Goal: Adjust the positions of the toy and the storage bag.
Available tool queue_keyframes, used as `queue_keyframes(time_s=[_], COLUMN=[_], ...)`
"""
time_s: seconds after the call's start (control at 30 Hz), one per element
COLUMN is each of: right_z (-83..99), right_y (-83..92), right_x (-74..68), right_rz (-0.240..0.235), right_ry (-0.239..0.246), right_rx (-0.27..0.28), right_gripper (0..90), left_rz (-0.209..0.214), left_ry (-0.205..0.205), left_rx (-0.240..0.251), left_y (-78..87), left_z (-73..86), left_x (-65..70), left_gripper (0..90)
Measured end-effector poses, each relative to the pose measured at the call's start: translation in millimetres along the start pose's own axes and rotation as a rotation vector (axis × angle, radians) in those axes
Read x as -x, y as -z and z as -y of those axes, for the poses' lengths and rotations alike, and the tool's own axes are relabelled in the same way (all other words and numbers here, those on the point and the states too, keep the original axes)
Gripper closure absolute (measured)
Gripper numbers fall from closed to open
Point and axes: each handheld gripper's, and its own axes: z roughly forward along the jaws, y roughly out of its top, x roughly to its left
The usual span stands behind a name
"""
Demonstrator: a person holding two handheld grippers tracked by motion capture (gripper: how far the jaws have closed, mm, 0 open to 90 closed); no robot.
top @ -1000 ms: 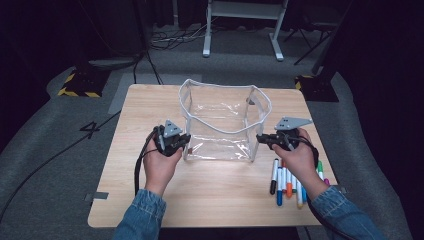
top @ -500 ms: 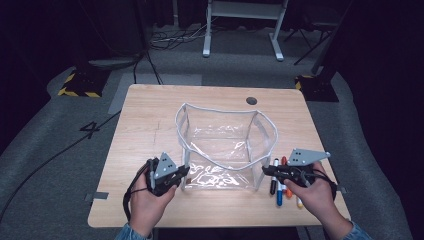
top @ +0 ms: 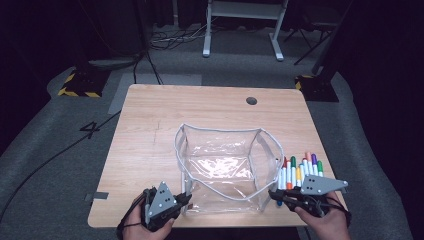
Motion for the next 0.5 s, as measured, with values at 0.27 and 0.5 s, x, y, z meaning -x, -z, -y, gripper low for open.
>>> queue_keyframes(time_s=[0.27, 0.5], right_z=[11.0, 18.4], right_y=[17.0, 29.6], right_x=[-13.1, -16.3], right_rz=[-0.018, -0.002], right_ry=[-0.004, -0.021], right_rx=[-0.011, -0.017], right_gripper=[87.3, 87.4], left_rz=[0.035, 0.057], left_ry=[-0.022, -0.030], left_rx=[0.008, 0.034], left_y=[1.3, -5.5], left_z=[-2.4, -6.3], left_x=[13.2, 18.1], left_gripper=[86.0, 86.2])
